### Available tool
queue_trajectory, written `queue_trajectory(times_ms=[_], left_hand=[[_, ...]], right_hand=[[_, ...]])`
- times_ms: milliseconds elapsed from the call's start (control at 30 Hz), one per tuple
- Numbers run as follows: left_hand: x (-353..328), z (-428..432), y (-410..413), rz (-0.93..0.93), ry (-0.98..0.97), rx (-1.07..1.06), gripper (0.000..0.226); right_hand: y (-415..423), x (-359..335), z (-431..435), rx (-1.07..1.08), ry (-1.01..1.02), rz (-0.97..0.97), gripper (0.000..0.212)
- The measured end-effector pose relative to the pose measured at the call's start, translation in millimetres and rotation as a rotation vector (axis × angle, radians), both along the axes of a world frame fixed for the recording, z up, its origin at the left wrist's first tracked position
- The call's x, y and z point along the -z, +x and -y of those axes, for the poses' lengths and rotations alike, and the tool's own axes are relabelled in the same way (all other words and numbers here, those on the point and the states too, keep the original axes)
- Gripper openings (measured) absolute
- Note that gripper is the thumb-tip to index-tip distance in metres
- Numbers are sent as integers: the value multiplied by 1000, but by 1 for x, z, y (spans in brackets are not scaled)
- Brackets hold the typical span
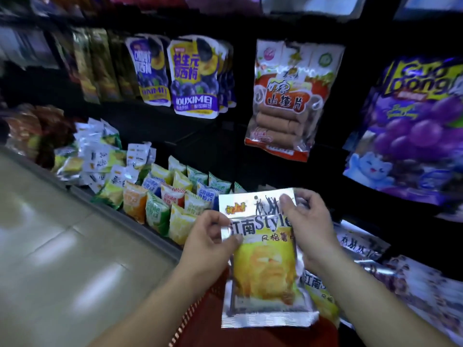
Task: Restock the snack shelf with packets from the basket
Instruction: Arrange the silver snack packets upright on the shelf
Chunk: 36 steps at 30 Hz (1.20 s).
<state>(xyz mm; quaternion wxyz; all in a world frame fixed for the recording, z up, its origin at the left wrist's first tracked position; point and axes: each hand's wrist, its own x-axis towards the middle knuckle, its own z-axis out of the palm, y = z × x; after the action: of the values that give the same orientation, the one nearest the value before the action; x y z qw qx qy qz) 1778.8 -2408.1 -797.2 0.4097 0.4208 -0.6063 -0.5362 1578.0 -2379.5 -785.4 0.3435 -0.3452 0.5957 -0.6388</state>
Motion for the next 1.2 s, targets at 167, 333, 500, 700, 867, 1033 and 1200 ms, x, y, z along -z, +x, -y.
queue_trajectory(times_ms=[167,333,500,700,867,1033,1200], left_hand=[[-26,0,2,-57,-35,-91,26],[-13,23,2,-86,0,-53,40],[6,36,1,83,105,235,49],[12,35,2,-5,100,98,55],[2,38,1,-93,156,374,78],[4,36,4,-154,282,395,70],[10,29,-9,-137,193,46,30]], right_hand=[[2,9,-29,-307,-23,-28,75],[-2,30,-15,-294,41,-39,51],[-8,39,-2,-78,10,-161,49],[-34,34,-16,-464,102,-70,79],[-56,31,-16,-549,3,-9,83],[-69,24,-24,-685,34,59,85],[-66,22,-28,-681,72,220,77]])
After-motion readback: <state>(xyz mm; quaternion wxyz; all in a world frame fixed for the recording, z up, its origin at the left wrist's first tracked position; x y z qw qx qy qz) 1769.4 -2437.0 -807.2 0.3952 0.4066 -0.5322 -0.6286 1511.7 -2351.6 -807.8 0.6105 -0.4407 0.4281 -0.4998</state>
